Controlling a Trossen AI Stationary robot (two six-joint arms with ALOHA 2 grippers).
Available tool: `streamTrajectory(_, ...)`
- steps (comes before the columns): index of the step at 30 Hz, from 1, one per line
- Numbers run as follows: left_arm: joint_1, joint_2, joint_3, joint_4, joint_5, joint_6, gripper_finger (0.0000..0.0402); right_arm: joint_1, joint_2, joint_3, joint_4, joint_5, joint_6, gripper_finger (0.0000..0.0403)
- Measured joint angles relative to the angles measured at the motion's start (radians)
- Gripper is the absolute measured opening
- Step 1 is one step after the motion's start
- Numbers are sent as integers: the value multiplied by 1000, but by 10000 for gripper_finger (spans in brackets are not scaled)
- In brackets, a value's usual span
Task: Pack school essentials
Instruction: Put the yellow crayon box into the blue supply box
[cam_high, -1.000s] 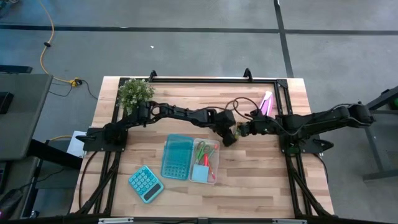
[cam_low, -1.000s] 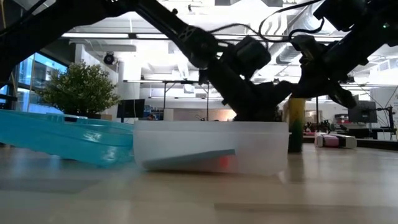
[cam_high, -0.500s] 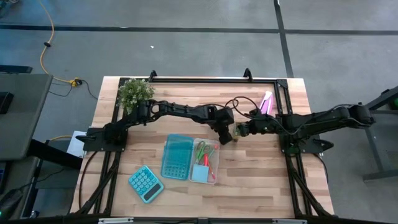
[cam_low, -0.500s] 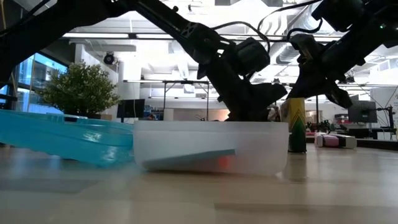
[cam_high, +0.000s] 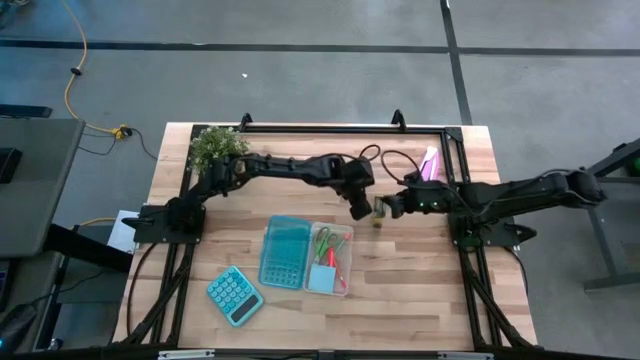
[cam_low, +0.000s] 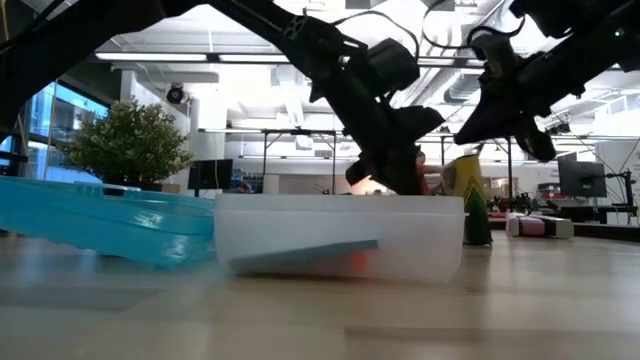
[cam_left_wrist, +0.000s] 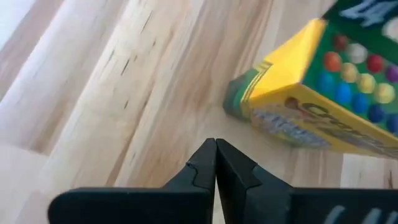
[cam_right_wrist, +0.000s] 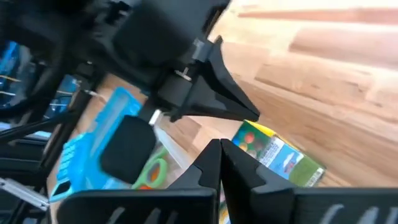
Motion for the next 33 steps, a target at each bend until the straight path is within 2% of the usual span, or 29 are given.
streamTrajectory(8,-2,-10,0,42,8,-14,0,0,-106,0,-32,34,-38,0)
streamTrajectory(12,-18,-10,0,96,56,-26,0,0,-140,0,-43,56,-38,0)
streamTrajectory(16,-32,-10,0,99,46,-20,0,0,-157,0,-52,59,-48,0)
streamTrajectory(23,-32,-10,0,78,56,-28,0,0,-197,0,-187,-38,8,2)
streamTrajectory(27,-37,-10,0,83,59,-46,0,0,-229,0,-177,-104,12,30)
streamTrajectory(33,-32,-13,0,37,58,-19,0,42,-212,0,-178,-192,38,113)
